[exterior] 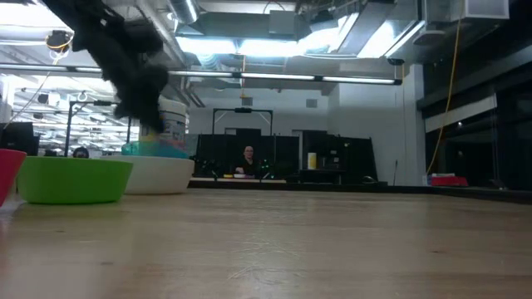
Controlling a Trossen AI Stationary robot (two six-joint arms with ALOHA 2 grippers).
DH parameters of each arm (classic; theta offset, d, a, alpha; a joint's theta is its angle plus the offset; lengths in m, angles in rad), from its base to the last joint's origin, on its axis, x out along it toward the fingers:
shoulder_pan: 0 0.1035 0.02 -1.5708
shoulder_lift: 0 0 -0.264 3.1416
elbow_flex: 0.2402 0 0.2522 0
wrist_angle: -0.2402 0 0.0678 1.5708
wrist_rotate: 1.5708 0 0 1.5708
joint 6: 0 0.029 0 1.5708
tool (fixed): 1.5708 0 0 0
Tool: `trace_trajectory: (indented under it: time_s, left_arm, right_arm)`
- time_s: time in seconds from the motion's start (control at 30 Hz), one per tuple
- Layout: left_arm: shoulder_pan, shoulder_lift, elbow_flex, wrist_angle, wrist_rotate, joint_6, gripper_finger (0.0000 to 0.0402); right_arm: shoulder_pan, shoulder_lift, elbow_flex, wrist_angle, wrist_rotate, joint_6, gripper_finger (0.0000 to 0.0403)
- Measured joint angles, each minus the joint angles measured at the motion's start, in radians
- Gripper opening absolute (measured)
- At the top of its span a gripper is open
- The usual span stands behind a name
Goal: Nest bowls inside each other
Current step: Stack the green bowl on top of the light blue bowl
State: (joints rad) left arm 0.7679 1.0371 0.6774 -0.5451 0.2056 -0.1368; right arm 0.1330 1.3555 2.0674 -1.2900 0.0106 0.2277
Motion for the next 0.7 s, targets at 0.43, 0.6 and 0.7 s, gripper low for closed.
trace_trajectory:
  time_s: [0.43, 0.6, 0.7]
  left_arm:
    - [0.081, -0.284, 0.004, -0.127, -0.003, -0.042, 0.0065]
    - [0.065, -0.24, -0.003, -0.118, -0.034, -0.032, 0.0036]
    - [0.063, -0.175, -0.034, -0.127, -0.021, -0.025, 0.0031]
  right_arm:
    - [0.0, 0.002, -0.09, 0.049, 0.008, -0.01, 0.0164]
    - [0.0, -0.004, -0.09, 0.082, 0.006, -0.027, 0.0156]
    - [0.0, -0.009, -0.09, 0.082, 0.004, -0.027, 0.0148]
